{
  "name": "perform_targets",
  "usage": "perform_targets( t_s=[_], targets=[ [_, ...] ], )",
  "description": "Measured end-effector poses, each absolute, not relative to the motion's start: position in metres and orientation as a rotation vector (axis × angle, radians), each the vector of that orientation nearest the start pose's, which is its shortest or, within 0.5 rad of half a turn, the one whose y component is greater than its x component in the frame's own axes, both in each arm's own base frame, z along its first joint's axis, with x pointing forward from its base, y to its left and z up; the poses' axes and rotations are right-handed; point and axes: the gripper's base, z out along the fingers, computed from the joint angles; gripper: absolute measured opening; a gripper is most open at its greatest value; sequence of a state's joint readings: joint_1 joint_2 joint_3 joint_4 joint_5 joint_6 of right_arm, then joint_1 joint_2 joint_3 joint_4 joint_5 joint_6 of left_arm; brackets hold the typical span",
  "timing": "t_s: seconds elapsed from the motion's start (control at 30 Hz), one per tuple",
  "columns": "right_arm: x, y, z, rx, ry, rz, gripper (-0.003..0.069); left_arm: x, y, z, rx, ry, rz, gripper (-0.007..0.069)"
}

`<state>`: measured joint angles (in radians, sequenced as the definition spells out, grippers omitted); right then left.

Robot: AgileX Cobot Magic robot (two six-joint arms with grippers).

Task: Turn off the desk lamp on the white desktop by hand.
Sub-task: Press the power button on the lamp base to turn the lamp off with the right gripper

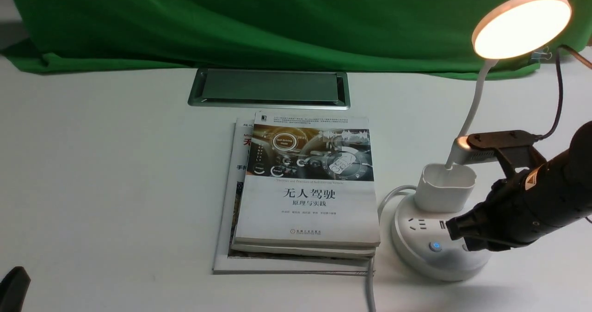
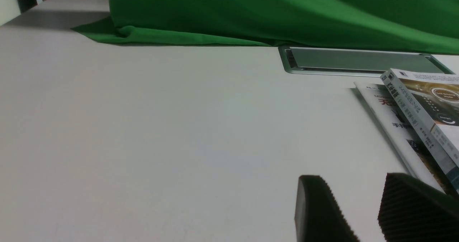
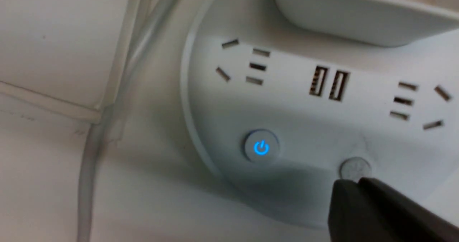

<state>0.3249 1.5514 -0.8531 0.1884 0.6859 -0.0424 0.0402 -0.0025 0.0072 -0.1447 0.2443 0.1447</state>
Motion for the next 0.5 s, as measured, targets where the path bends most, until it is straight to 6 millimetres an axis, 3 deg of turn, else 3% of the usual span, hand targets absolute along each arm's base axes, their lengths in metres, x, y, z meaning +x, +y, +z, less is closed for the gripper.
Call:
perform_targets(
  t_s=[0.17,0.5],
  targets=[
    [0.263,0.1,0.177,-0.351,2.91,0.241,0.003,0.055,-0.001,0.189,-0.005,1.73,0.003,0.0242],
    [0.266,0.101,0.178,-0.356,2.9,0.243,0.003,0.055,-0.001,0.189,-0.005,1.73,0.003,0.0242]
  ],
)
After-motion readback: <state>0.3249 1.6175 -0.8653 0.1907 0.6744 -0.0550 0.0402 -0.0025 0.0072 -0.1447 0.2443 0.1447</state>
